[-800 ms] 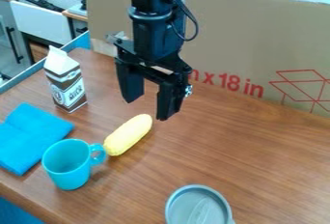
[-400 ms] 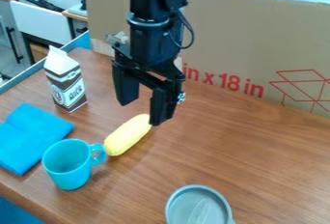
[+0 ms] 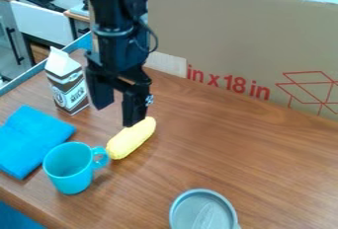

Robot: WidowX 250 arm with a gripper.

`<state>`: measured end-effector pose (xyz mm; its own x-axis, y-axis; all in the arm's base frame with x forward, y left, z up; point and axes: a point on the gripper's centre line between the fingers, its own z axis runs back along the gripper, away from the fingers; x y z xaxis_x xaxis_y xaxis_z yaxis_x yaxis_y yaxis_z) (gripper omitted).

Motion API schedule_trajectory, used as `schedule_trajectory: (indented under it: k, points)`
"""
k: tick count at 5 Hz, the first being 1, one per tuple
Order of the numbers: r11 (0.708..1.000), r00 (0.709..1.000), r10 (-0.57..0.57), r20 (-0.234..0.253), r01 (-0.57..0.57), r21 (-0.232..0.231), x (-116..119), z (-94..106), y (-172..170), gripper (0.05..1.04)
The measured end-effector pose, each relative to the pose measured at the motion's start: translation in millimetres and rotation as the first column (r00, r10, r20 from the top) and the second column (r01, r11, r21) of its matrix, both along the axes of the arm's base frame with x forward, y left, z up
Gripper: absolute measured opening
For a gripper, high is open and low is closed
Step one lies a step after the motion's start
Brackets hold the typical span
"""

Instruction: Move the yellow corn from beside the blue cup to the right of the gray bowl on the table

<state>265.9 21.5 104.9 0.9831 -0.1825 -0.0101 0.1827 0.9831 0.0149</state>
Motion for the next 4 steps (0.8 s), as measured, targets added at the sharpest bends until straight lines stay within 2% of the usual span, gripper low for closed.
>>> schedule_trajectory:
  k: [1,2,4]
  points:
    - [0.999,0.998,-0.003,-0.062,0.001,-0.033,4,-24.7,9,1.0]
    - [0.999,0.996,-0.014,-0.092,0.01,-0.045,13,-37.3,10,1.0]
    - [0.998,0.982,-0.015,-0.189,0.004,-0.059,20,-72.2,10,1.0]
